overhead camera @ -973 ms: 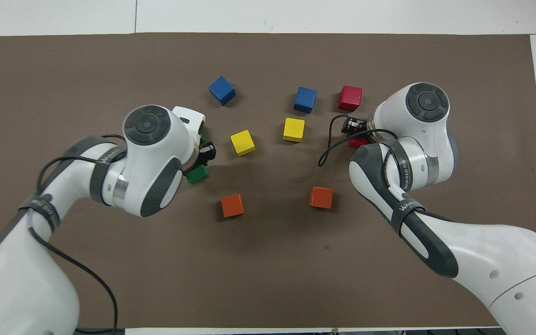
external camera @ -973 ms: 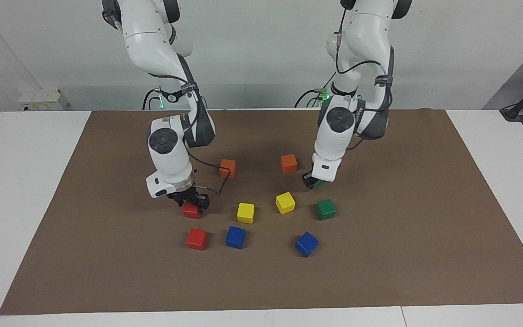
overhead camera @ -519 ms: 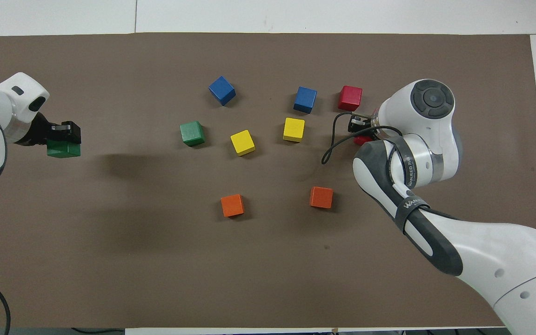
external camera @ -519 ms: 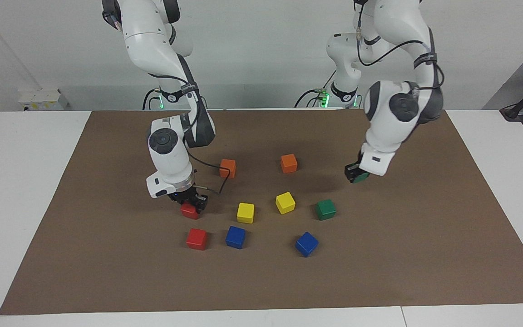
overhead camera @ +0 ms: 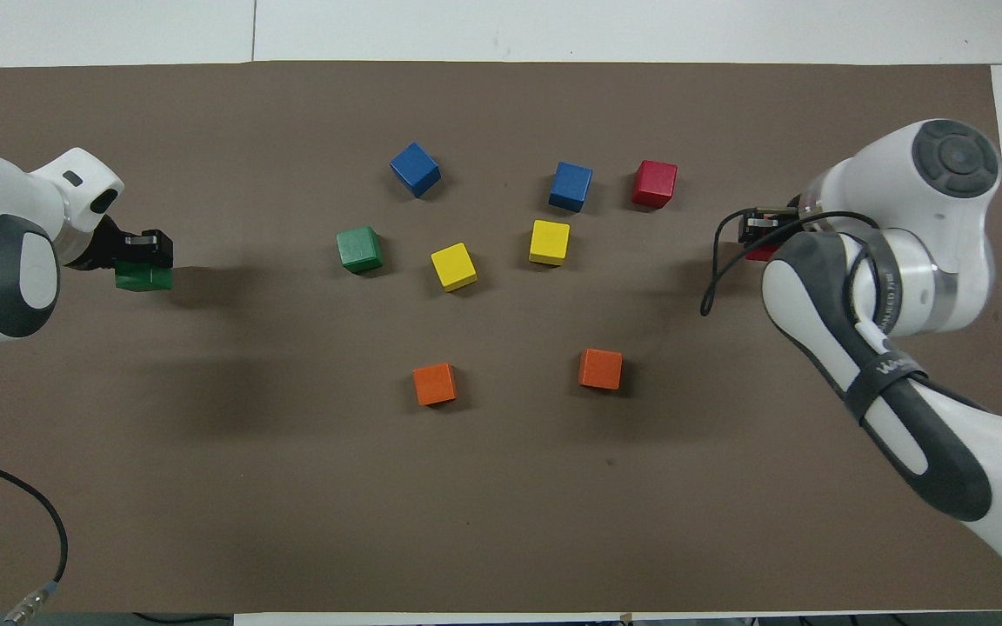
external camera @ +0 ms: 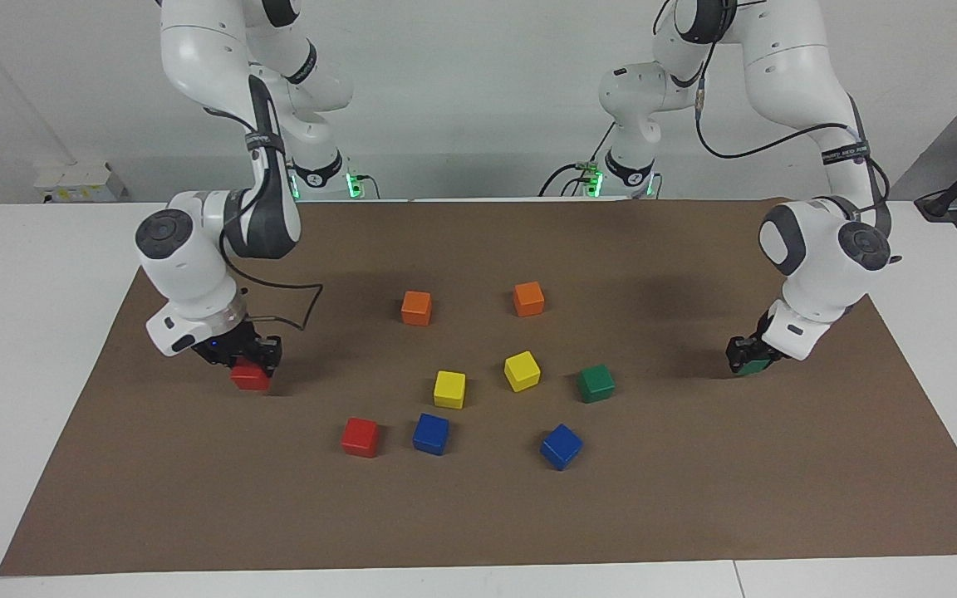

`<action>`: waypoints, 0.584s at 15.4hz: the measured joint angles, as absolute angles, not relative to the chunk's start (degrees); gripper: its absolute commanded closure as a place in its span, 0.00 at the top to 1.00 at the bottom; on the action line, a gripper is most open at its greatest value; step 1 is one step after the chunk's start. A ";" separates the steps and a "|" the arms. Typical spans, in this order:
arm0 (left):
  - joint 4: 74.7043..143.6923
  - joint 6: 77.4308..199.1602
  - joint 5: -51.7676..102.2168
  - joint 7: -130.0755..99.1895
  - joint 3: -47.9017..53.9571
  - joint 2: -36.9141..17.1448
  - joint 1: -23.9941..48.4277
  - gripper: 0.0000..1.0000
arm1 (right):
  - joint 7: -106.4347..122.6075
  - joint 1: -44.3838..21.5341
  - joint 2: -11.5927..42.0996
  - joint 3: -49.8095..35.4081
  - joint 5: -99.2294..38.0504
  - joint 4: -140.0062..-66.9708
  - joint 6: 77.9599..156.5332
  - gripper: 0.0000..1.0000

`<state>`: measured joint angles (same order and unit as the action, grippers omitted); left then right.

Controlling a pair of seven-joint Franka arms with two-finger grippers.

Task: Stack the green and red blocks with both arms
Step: 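Carry the green cube outward with the left gripper while the right gripper carries the red, then set down the cubes, then reach both grippers to the second green and red cubes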

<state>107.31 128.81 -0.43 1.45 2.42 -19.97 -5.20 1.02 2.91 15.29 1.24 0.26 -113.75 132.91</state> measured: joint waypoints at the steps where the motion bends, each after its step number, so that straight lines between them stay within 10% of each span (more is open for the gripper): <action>1: 107.82 129.61 -0.43 1.46 2.45 -20.01 -5.22 0.36 | 2.72 4.06 15.06 1.24 0.26 -115.70 134.90 0.00; 3: 108.80 130.84 -0.43 1.46 2.72 -20.03 -5.15 1.00 | 3.81 5.34 15.02 1.22 0.26 -118.07 136.99 0.00; 6: 110.09 132.20 -0.43 1.38 2.86 -20.03 -5.03 1.00 | 3.89 6.06 15.02 1.21 0.25 -119.15 137.45 0.00; 7: 110.19 132.52 -0.43 1.31 2.86 -20.03 -5.03 1.00 | 3.89 6.11 15.01 1.21 0.24 -119.22 137.54 0.38; 8: 110.03 132.64 -0.42 0.94 2.86 -19.98 -5.04 1.00 | 3.89 6.11 15.01 1.20 0.23 -119.25 137.76 0.99; 9: 109.09 132.11 -0.34 -0.30 2.89 -19.91 -5.02 1.00 | 3.89 6.11 15.01 1.17 0.22 -119.26 137.96 1.00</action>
